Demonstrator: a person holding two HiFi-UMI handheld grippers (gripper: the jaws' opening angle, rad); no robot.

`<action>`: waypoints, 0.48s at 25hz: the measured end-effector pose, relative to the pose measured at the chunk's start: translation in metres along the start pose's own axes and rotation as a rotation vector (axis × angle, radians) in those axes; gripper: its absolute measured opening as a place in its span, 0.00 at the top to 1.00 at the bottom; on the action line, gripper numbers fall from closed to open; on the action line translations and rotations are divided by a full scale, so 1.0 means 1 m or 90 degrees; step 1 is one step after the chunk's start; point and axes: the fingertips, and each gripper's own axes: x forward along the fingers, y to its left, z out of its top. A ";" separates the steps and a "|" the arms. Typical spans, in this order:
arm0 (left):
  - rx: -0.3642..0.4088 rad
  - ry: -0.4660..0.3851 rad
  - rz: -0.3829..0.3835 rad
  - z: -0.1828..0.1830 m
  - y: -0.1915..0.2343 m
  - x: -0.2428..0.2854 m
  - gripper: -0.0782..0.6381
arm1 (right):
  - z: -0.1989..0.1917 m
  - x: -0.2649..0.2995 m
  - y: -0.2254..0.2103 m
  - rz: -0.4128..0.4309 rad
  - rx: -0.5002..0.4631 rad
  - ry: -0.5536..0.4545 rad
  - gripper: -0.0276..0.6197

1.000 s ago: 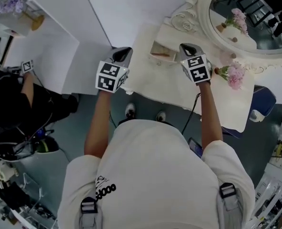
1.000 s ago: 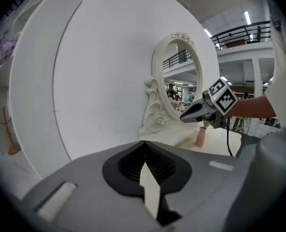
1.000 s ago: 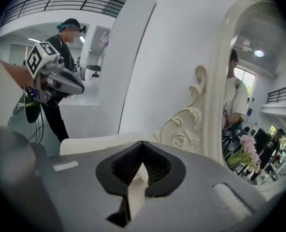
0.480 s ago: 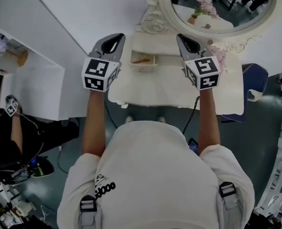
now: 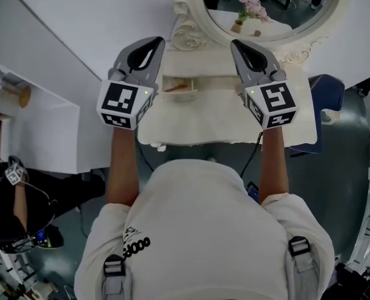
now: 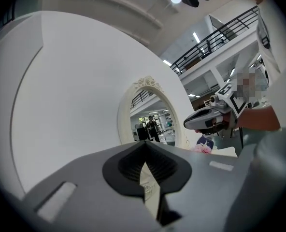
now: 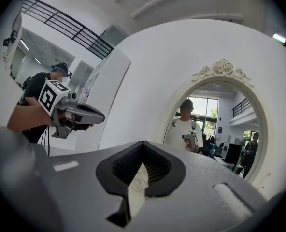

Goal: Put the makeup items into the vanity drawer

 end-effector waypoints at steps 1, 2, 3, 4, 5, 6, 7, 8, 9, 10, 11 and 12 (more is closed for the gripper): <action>0.001 -0.006 -0.003 0.003 -0.001 0.001 0.87 | 0.002 -0.001 -0.001 -0.002 0.000 -0.003 0.95; 0.002 -0.010 -0.004 0.006 -0.002 0.002 0.87 | 0.004 -0.002 -0.002 -0.004 0.000 -0.005 0.95; 0.003 -0.013 -0.005 0.008 -0.003 0.002 0.87 | 0.005 -0.003 -0.002 -0.006 0.000 -0.006 0.95; 0.005 -0.015 -0.006 0.009 -0.003 0.003 0.87 | 0.006 -0.003 -0.003 -0.007 -0.001 -0.006 0.95; 0.006 -0.017 -0.009 0.010 -0.005 0.003 0.87 | 0.007 -0.003 -0.003 -0.008 -0.001 -0.006 0.95; 0.006 -0.016 -0.012 0.010 -0.006 0.004 0.87 | 0.007 -0.003 -0.003 -0.008 -0.001 -0.005 0.95; 0.005 -0.015 -0.015 0.010 -0.008 0.004 0.87 | 0.006 -0.003 -0.004 -0.009 -0.001 -0.003 0.95; 0.005 -0.014 -0.017 0.009 -0.010 0.004 0.87 | 0.006 -0.003 -0.004 -0.009 -0.002 -0.002 0.95; 0.005 -0.013 -0.020 0.009 -0.011 0.005 0.87 | 0.005 -0.003 -0.004 -0.009 -0.002 -0.002 0.95; 0.005 -0.013 -0.022 0.008 -0.012 0.005 0.87 | 0.004 -0.003 -0.004 -0.009 -0.001 -0.002 0.95; 0.005 -0.012 -0.023 0.007 -0.013 0.005 0.87 | 0.004 -0.003 -0.004 -0.010 -0.001 -0.001 0.95; 0.004 -0.011 -0.025 0.006 -0.014 0.005 0.87 | 0.003 -0.002 -0.004 -0.010 -0.001 0.000 0.95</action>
